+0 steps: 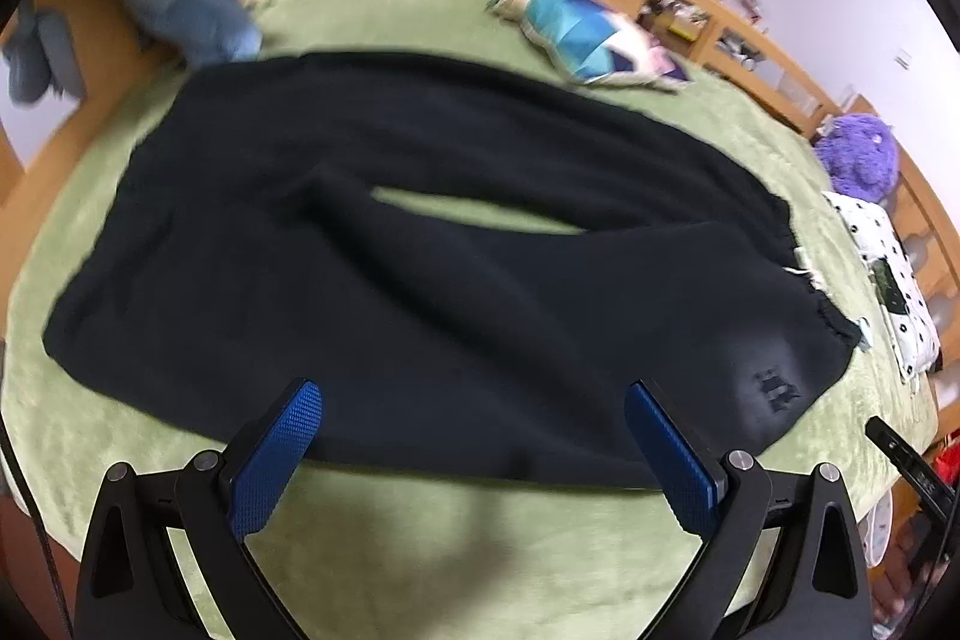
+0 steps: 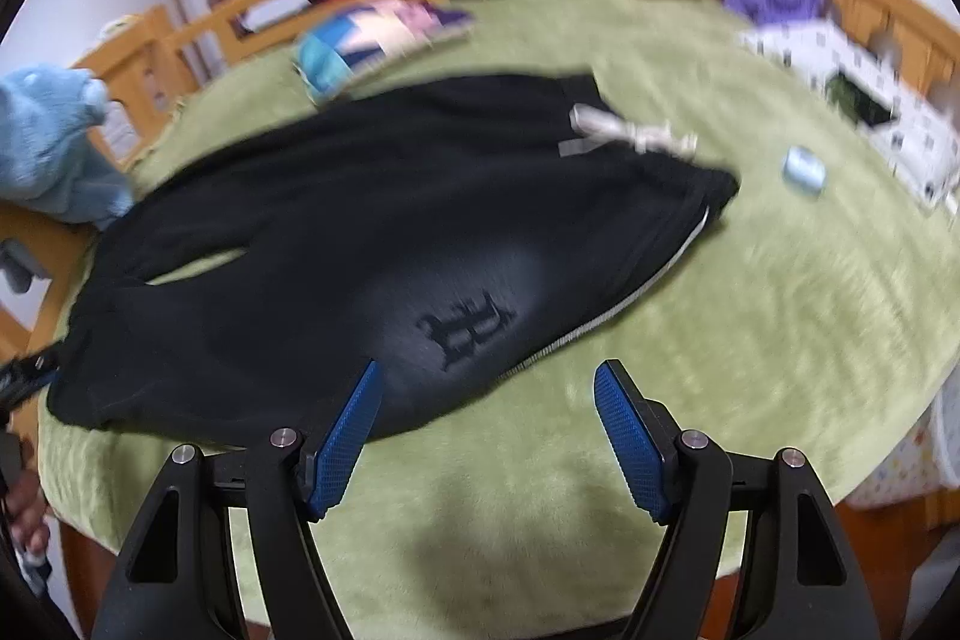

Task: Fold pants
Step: 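Lower both tools onto the sweatpants waistband and leg edges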

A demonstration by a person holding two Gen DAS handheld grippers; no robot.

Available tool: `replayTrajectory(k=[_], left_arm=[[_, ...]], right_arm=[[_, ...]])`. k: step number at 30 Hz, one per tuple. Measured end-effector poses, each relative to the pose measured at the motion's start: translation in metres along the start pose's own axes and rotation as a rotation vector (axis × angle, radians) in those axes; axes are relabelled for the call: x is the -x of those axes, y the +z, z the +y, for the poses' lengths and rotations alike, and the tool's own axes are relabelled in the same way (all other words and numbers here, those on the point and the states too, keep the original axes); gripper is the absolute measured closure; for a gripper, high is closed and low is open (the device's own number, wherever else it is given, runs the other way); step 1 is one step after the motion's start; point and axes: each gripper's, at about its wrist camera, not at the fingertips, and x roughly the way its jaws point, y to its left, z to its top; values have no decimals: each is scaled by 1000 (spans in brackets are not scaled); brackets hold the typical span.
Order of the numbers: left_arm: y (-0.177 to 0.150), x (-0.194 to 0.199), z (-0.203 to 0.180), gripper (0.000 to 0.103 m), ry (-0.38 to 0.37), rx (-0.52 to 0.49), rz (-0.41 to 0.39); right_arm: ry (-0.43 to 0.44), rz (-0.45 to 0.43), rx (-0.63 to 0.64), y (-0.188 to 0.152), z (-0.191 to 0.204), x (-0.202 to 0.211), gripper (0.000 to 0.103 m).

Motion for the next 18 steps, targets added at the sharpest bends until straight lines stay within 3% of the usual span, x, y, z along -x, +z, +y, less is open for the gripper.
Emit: replayTrajectory(k=[8,18], left_arm=[[-13,-37,50,1,5,116,96],[-28,-63,56,1,74,140,162]], right_arm=[[17,191,-56,10,-3,-91,35],[11,272,-36,8,4,-137,35]])
